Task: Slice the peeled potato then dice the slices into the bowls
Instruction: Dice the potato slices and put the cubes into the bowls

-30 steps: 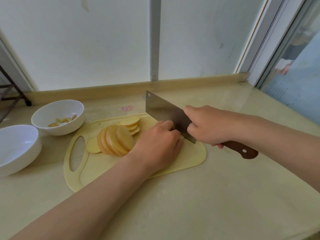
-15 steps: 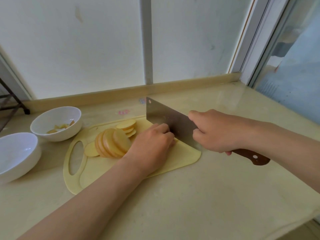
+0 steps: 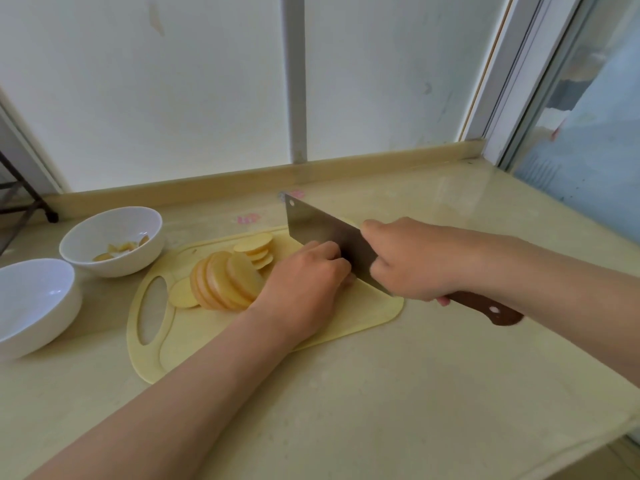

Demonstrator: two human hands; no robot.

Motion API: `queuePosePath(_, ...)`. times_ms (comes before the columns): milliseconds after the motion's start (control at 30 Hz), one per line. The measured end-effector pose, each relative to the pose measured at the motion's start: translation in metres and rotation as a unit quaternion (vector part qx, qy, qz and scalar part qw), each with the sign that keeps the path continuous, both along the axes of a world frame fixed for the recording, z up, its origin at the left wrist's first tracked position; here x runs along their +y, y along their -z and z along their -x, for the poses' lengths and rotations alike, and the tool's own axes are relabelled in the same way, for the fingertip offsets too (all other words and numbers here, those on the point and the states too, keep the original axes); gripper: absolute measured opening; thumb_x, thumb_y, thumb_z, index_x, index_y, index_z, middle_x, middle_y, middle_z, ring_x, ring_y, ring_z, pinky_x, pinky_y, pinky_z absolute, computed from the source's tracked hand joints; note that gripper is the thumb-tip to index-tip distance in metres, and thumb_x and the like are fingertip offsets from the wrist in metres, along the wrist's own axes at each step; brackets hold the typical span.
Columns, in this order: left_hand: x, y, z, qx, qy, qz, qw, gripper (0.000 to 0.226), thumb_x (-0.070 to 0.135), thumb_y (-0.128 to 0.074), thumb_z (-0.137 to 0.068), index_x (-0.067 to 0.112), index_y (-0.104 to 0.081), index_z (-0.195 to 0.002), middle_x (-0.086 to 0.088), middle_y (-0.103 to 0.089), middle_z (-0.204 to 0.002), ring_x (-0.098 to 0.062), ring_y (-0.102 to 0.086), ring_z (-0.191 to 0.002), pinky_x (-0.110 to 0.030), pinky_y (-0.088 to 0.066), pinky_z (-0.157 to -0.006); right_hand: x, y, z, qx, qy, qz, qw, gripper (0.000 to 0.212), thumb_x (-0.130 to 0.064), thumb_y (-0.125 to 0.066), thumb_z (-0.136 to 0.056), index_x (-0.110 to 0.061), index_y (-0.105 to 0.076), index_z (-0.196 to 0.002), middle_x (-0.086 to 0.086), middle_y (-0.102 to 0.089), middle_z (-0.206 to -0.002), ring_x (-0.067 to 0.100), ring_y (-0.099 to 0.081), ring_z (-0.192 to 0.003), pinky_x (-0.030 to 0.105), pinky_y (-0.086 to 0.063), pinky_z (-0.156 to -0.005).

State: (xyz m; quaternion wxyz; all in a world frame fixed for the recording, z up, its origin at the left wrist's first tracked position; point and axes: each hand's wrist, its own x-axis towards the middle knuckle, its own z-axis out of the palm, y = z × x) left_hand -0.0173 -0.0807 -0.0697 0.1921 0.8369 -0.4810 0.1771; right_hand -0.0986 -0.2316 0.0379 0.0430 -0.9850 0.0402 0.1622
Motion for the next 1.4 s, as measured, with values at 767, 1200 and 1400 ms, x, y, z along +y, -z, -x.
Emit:
queuePosePath(767, 0.011, -0.008, 0.000, -0.030, 0.015, -0.021, 0.999, 0.007, 0.006, -0.071, -0.077, 0.013, -0.071, -0.075, -0.002, -0.059, -0.075, -0.025, -0.058, -0.072, -0.033, -0.051, -0.054, -0.004, 0.004, 0.012, -0.051, 0.027, -0.035, 0.998, 0.004, -0.015, -0.038, -0.100, -0.016, -0.041, -0.102, 0.016, -0.055, -0.089, 0.032, -0.062, -0.053, 0.030, -0.050, -0.040)
queuePosePath(1200, 0.011, -0.006, -0.003, -0.043, 0.028, -0.021, 0.998, 0.007, 0.006, -0.066, -0.084, 0.011, -0.071, -0.082, -0.004, -0.061, -0.080, -0.024, -0.057, -0.075, -0.038, -0.053, -0.057, -0.003, -0.001, 0.019, -0.032, 0.029, -0.028, 0.999, 0.007, -0.015, -0.038, -0.100, -0.018, -0.039, -0.094, 0.018, -0.057, -0.087, 0.031, -0.062, -0.050, 0.036, -0.053, -0.046)
queuePosePath(1400, 0.010, -0.005, -0.004, -0.043, 0.032, -0.016, 0.998, 0.007, 0.007, -0.064, -0.087, 0.010, -0.070, -0.084, -0.005, -0.061, -0.082, -0.024, -0.056, -0.077, -0.040, -0.053, -0.061, -0.009, -0.007, 0.033, -0.004, 0.016, 0.001, 1.000, 0.019, -0.018, -0.035, -0.102, -0.023, -0.032, -0.084, 0.015, -0.056, -0.082, 0.028, -0.059, -0.045, 0.036, -0.052, -0.047)
